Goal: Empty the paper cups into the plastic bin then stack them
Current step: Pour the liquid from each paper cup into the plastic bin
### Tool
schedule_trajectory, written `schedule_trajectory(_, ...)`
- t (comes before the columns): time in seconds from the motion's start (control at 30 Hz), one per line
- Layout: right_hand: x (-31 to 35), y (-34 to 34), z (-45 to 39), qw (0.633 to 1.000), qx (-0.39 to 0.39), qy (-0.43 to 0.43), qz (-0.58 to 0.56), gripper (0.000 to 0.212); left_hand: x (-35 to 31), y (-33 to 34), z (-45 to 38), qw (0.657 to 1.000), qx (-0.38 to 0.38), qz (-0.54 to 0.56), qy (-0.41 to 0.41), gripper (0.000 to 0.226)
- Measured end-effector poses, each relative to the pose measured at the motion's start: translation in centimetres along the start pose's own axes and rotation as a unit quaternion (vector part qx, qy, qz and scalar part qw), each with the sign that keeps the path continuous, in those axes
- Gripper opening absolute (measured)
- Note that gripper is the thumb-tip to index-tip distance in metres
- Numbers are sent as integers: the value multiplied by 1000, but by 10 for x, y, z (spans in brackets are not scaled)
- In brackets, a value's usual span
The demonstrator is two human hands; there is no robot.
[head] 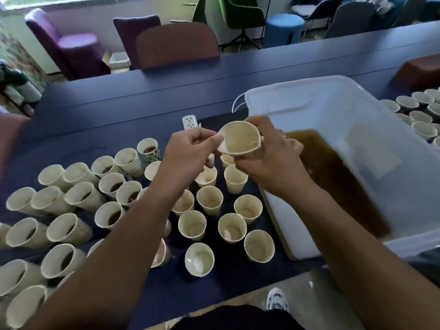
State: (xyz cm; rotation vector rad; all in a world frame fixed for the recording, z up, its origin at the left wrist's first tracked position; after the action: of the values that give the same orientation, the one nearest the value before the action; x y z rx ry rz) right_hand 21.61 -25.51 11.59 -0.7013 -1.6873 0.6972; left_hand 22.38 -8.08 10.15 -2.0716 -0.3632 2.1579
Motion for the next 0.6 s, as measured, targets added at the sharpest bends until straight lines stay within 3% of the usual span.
schedule_trajectory(0.13, 29, 43, -2, 996, 81, -30, -6, 66, 19, -46, 7, 998, -49, -34, -20, 4)
schedule_trajectory(0.27, 49, 79, -9, 978, 186, -26, -86, 75, 38, -88, 16, 991, -113, -66, -32, 5)
schedule_trajectory(0.5, 81, 126, -37, 970, 191, -21, -146, 35, 67, -144, 18, 970, -216, -105, -49, 9)
schedule_trajectory(0.6, 85, 141, -54, 980, 146, -10, -138, 26, 74, -158, 16, 960, -247, -122, -52, 11)
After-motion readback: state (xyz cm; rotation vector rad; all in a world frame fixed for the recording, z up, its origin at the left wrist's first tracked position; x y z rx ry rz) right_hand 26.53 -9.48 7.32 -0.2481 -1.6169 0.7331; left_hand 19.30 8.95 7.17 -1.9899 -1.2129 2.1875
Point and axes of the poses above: each hand's wrist, its own z-axis away from the middle knuckle, its own y-axis out of the palm, x = y × z, the point moved 8 cm from there along -z, towards the middle knuckle, and after that the axes turned 3 degrees about z, right-handed, at the moved point
